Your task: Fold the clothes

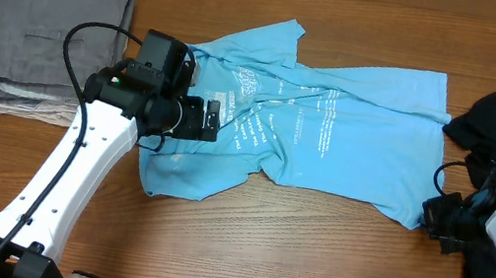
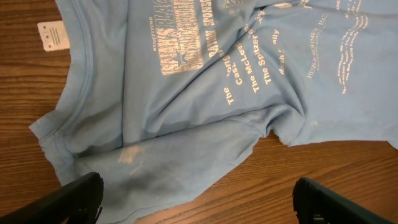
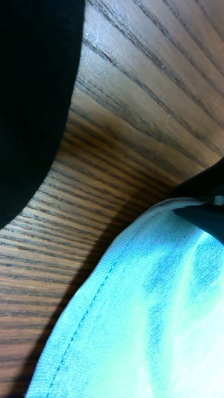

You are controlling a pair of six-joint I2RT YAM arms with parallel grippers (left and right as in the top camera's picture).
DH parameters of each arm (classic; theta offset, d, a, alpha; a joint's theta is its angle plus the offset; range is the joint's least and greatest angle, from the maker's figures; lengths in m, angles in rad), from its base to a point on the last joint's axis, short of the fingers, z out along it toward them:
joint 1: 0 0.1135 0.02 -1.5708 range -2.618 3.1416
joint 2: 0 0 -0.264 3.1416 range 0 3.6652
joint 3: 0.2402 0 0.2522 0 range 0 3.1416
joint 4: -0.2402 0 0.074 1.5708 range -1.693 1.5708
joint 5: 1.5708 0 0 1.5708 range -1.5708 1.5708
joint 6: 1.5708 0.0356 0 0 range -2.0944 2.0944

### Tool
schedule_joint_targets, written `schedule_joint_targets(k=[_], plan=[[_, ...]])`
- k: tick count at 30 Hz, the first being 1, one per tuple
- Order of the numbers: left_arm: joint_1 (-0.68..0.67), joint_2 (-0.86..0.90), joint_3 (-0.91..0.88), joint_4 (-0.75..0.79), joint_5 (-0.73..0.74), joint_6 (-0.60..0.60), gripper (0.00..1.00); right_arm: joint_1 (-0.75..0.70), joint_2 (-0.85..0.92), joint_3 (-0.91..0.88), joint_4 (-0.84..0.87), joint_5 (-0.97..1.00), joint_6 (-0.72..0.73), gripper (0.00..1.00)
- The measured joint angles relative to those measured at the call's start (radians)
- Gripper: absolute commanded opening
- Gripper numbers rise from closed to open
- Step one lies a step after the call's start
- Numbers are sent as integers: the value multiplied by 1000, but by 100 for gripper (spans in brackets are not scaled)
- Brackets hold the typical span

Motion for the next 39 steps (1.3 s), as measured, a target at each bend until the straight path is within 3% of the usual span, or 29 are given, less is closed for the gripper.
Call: schedule_joint_targets(k=[3, 4, 5, 6, 7, 9, 17, 18, 20, 21, 23, 24, 27, 28, 39], plan=[[0, 0, 0, 0, 0, 0, 100, 0, 0, 0, 1, 0, 0, 4], [0, 0, 0, 2, 0, 0, 56, 0, 0, 0, 0, 0, 0, 4], [0, 0, -1, 13, 0, 0, 19, 0, 0, 0, 0, 0, 0, 4], [0, 0, -1, 31, 0, -2, 4, 0, 0, 0, 0, 0, 0, 4], [0, 0, -1, 50, 0, 0, 21, 0, 0, 0, 0, 0, 0, 4], [0, 0, -1, 52, 0, 0, 100, 0, 0, 0, -1, 0, 0, 4], [-2, 2, -12, -42, 0, 4, 100, 0, 0, 0, 2, -2, 0, 4], [-2, 2, -18, -45, 0, 4, 85, 0, 0, 0, 2, -1, 0, 4], [-2, 2, -36, -79, -9, 6, 77, 0, 0, 0, 1, -1, 0, 4], [-2, 2, -46, -98, -24, 8, 68, 0, 0, 0, 0, -1, 0, 4], [-2, 2, -70, -131, -79, -4, 36, 0, 0, 0, 0, -1, 0, 4], [0, 2, -85, -137, -111, -9, 32, 0, 0, 0, -1, -1, 0, 4], [10, 3, -134, -113, -154, -28, 57, 0, 0, 0, -1, -1, 0, 4], [14, 4, -153, -94, -155, -31, 61, 0, 0, 0, -1, -1, 0, 4], [78, 7, -298, 34, -146, -30, 74, 0, 0, 0, 1, -1, 0, 4]])
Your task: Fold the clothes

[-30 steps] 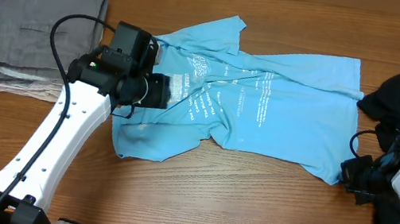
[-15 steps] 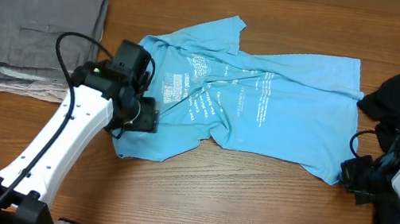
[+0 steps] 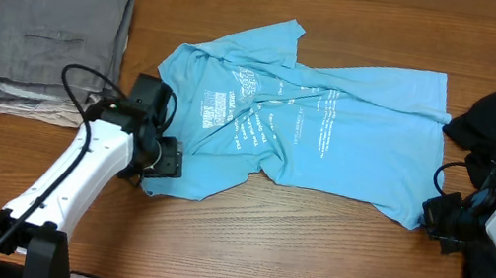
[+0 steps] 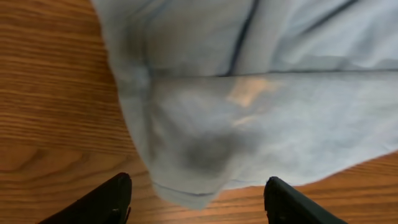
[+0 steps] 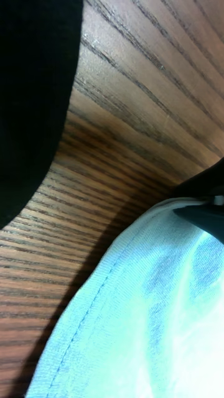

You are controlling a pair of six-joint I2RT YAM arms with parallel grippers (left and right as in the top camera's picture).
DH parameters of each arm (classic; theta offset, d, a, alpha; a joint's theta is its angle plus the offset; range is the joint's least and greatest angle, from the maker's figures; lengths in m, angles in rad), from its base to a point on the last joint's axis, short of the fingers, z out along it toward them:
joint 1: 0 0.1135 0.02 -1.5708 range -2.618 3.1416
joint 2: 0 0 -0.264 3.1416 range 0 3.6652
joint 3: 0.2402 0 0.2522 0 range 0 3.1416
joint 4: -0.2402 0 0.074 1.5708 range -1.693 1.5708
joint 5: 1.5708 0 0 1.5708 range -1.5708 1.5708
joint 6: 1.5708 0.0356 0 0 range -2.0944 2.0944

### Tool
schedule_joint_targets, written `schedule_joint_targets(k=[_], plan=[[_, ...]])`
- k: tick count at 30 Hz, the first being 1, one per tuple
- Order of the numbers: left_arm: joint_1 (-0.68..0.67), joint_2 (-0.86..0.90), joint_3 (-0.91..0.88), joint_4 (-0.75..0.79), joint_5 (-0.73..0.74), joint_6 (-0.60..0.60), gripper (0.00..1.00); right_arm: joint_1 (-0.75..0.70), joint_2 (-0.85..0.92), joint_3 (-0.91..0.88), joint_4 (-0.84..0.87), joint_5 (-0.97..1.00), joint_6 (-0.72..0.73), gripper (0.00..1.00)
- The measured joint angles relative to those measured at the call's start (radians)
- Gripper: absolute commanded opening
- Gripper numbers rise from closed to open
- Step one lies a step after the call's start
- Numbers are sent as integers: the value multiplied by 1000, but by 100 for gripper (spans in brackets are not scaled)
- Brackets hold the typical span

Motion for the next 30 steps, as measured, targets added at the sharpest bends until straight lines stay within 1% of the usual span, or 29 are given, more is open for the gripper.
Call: schedule_joint_targets(k=[5, 7, 10, 14, 15, 17, 24, 26, 30], plan=[[34, 0, -71, 62, 0, 0, 75, 0, 0, 0, 0, 0, 0, 4], [37, 0, -108, 99, 19, 0, 73, 0, 0, 0, 0, 0, 0, 4], [38, 0, -141, 111, 58, 0, 70, 0, 0, 0, 0, 0, 0, 4], [38, 0, -150, 113, 79, 4, 61, 0, 0, 0, 0, 2, 0, 4], [38, 0, -150, 119, 80, 4, 56, 0, 0, 0, 0, 2, -1, 4], [38, 0, -150, 143, 84, 6, 52, 0, 0, 0, 0, 2, 0, 4], [38, 0, -150, 167, 75, 5, 55, 0, 0, 0, 0, 2, 0, 5], [38, 0, -150, 166, 55, 5, 56, 0, 0, 0, 1, 2, 0, 5], [38, 0, -150, 169, 18, 8, 56, 0, 0, 0, 1, 2, 0, 5]])
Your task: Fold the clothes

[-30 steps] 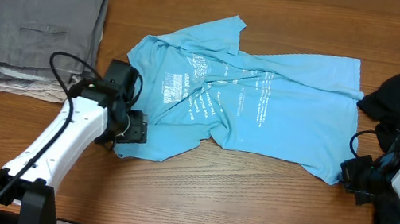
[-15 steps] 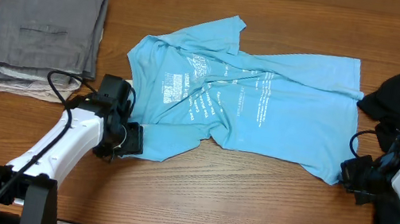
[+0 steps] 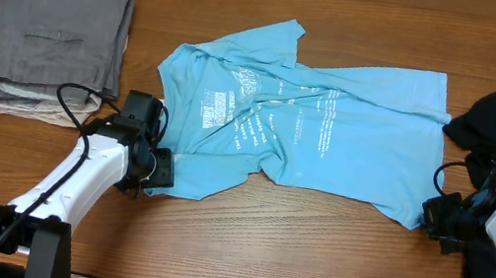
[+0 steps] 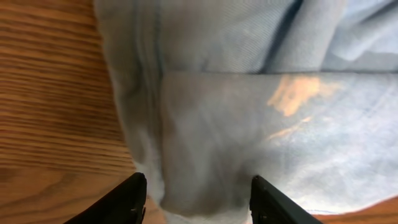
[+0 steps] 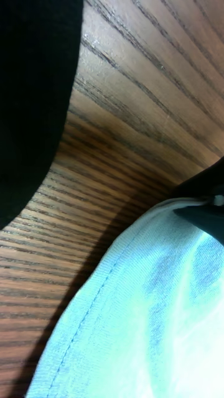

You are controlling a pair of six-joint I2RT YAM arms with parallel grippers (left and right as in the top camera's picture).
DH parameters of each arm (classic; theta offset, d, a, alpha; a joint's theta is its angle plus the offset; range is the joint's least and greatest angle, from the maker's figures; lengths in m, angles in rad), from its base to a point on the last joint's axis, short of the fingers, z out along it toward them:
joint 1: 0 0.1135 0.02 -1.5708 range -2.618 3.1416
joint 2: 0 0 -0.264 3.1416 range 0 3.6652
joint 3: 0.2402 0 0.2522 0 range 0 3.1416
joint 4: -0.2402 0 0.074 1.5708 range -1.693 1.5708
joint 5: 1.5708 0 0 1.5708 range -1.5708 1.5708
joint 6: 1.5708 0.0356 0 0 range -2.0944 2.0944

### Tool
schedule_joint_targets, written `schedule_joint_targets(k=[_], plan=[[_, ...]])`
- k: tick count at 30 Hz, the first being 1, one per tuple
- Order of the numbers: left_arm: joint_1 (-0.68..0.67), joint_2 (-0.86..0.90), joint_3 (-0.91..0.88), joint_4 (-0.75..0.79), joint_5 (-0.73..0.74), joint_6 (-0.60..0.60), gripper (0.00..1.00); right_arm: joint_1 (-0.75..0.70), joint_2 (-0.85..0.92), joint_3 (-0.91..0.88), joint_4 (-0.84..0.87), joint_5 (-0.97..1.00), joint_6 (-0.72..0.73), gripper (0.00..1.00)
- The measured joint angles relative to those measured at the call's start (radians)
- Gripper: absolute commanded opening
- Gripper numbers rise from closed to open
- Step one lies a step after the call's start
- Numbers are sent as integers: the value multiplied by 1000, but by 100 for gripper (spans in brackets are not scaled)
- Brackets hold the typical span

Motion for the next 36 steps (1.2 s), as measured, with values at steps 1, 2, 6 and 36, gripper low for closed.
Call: schedule_joint_targets(k=[1, 2, 6, 36], plan=[[0, 0, 0, 4, -7, 0, 56, 0, 0, 0, 0, 1, 0, 5], [0, 0, 0, 6, -10, 0, 56, 0, 0, 0, 0, 0, 0, 5], [0, 0, 0, 9, -16, 0, 48, 0, 0, 0, 0, 0, 0, 5], [0, 0, 47, -82, 96, 4, 20, 0, 0, 0, 1, 1, 0, 4]])
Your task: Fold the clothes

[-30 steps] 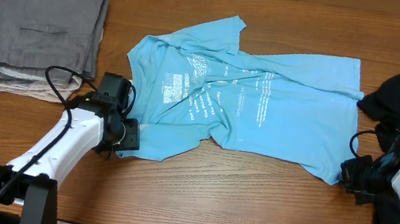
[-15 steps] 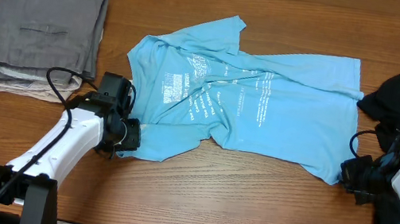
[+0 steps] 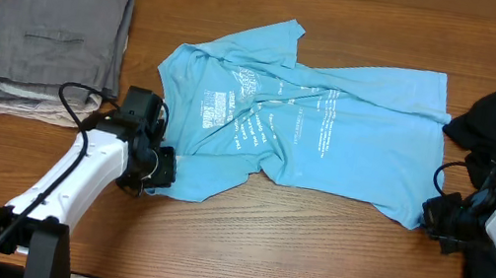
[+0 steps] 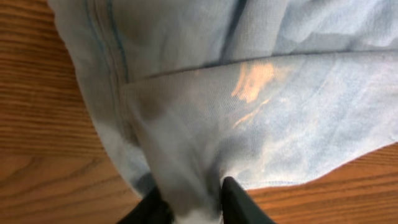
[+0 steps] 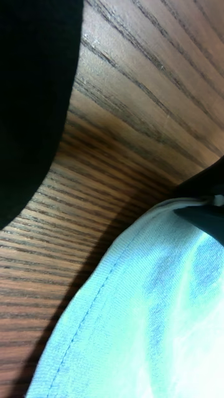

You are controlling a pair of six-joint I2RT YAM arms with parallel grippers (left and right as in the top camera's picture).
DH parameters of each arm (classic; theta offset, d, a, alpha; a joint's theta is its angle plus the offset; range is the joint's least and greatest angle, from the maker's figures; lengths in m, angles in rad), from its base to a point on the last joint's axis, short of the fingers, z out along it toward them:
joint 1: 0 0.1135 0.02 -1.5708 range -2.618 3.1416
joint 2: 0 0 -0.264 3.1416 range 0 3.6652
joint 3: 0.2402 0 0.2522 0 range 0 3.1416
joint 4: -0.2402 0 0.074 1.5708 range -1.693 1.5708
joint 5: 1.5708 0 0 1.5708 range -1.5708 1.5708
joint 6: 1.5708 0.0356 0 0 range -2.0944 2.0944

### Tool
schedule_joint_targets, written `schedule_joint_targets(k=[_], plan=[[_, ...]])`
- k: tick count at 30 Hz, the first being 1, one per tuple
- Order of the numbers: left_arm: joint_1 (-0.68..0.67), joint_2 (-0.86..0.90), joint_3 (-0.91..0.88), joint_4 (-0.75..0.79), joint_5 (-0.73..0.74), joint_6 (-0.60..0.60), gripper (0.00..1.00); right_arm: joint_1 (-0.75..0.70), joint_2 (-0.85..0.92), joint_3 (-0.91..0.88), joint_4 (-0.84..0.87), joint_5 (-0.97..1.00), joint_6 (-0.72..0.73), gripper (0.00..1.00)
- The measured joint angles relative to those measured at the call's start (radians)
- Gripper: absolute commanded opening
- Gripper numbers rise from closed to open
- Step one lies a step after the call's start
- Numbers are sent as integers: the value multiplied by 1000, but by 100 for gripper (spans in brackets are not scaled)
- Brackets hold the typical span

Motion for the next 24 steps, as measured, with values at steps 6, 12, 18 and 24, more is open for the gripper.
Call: schedule_joint_targets(k=[6, 12, 18, 24], plan=[[0, 0, 6, -19, 3, 7, 4, 0, 0, 0, -1, 0, -9, 4], [0, 0, 7, -37, 3, 7, 4, 0, 0, 0, -1, 0, -18, 4], [0, 0, 36, -91, 3, 8, 4, 0, 1, 15, -66, 8, -22, 4], [0, 0, 169, -200, -2, 8, 4, 0, 1, 130, -203, 11, -23, 4]])
